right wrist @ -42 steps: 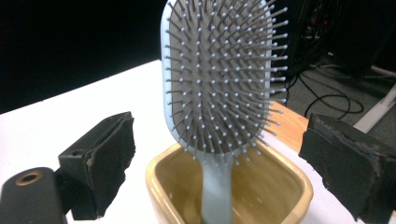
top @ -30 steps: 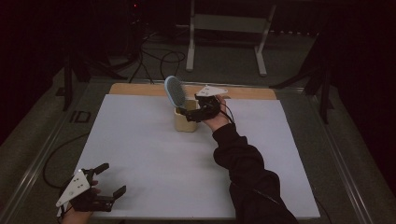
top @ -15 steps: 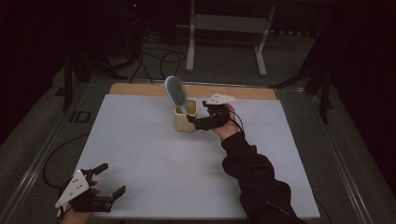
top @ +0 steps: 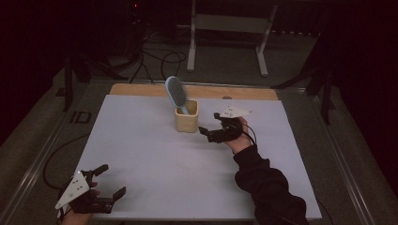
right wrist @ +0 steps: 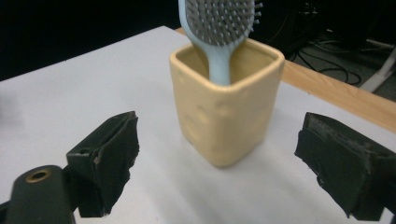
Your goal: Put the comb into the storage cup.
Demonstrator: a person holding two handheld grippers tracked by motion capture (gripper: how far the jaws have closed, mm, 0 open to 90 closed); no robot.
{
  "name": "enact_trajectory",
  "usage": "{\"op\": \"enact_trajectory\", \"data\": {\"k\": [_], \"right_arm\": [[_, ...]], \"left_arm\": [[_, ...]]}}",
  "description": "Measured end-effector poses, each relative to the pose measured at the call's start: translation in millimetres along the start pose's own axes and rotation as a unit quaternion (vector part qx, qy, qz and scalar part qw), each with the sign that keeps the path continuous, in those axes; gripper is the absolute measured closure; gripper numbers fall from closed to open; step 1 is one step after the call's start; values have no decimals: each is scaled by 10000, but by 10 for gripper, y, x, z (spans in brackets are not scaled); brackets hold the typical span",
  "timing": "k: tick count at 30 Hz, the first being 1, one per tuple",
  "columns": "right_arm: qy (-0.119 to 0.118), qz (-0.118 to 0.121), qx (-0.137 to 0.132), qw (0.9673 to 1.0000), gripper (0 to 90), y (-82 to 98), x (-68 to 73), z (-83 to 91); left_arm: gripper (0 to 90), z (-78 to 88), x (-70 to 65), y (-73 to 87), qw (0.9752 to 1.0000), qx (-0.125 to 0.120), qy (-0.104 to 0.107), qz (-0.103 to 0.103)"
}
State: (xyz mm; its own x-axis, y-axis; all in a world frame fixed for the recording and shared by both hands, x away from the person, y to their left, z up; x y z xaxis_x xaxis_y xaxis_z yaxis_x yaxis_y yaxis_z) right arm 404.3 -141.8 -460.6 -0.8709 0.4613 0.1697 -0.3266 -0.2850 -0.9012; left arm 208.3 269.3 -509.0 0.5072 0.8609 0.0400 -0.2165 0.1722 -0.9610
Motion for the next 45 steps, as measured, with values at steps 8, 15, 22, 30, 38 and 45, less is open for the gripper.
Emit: {"op": "enact_trajectory", "data": {"k": [8, 15, 22, 30, 38, 45], "right_arm": [[-69, -91, 11, 9999, 113, 186, 45, 166], [-146, -147, 137, 9997, 104, 349, 86, 259], [-152, -149, 164, 9996, 98, 503, 167, 387], [-87, -217, 166, 9996, 96, 681, 228, 586], [-30, -415, 206, 9989, 96, 887, 242, 748], [12, -437, 326, 9985, 96, 1010, 299, 865]], "left_arm": [[0, -6, -2, 2, 10000, 5, 3, 16], [0, -6, 0, 4, 10000, 9, 3, 12], [0, -6, -7, 0, 10000, 0, 5, 12], [0, -10, -7, 0, 10000, 5, 7, 11], [0, -11, -11, 4, 10000, 24, 15, -18], [0, -15, -17, 0, 10000, 23, 25, -25]]}}
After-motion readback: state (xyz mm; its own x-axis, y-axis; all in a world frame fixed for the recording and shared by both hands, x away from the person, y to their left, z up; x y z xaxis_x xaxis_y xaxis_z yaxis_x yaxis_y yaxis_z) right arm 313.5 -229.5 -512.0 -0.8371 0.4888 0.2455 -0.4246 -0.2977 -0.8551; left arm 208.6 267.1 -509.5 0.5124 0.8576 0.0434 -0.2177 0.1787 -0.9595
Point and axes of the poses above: each handheld gripper's, and its own axes: z roughly backward along the jaws, y roughly out of its underside, x roughly to its left, the point moved 2 cm from there along -z, roughly forward along the jaws, and after that the axes turned 14 degrees about -y, right-handed, at the moved point
